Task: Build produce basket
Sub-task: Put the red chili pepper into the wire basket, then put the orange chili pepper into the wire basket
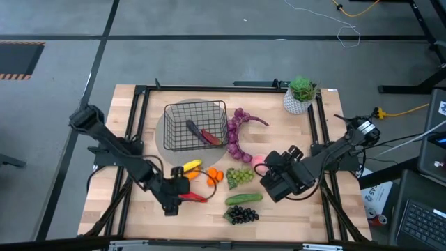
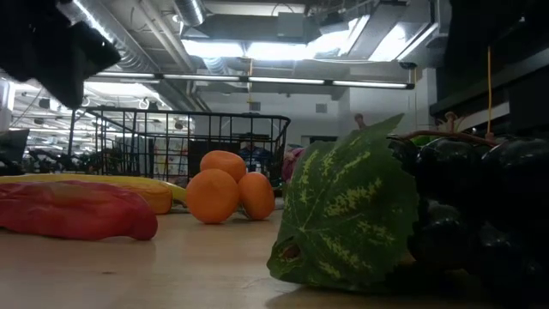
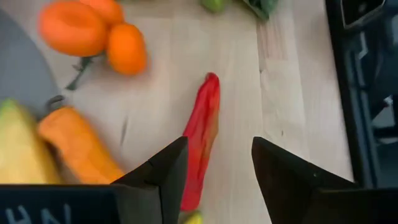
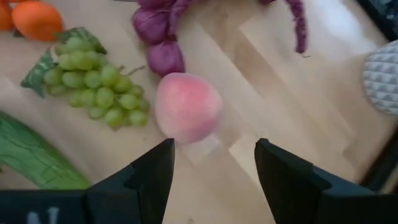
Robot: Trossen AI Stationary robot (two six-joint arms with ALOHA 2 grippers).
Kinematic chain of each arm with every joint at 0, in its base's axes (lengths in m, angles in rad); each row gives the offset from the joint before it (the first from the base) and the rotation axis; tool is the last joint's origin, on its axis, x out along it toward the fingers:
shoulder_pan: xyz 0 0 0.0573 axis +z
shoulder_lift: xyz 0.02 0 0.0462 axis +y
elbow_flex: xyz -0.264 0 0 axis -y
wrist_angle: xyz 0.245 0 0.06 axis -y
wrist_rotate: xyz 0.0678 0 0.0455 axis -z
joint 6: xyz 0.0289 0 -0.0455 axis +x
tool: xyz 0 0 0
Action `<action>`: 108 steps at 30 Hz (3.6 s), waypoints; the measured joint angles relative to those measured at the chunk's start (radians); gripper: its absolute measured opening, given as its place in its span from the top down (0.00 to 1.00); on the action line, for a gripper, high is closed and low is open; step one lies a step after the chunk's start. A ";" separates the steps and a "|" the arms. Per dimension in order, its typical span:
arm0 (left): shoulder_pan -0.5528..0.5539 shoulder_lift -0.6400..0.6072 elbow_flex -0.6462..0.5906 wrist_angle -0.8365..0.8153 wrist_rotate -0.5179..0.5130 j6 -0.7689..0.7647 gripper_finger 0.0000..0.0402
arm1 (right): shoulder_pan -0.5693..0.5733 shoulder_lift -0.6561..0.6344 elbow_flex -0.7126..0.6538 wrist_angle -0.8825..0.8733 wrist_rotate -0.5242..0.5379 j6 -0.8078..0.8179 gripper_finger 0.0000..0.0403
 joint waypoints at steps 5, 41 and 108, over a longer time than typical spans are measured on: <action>-0.003 0.084 0.000 0.066 -0.006 0.009 0.57 | 0.006 0.000 -0.055 0.113 -0.030 0.000 0.45; -0.003 0.268 0.001 0.166 -0.086 0.021 0.71 | 0.006 0.000 -0.119 0.276 -0.033 -0.002 0.45; 0.556 -0.194 0.195 -0.455 -0.300 -0.009 0.50 | 0.006 -0.001 -0.119 0.420 -0.021 -0.017 0.45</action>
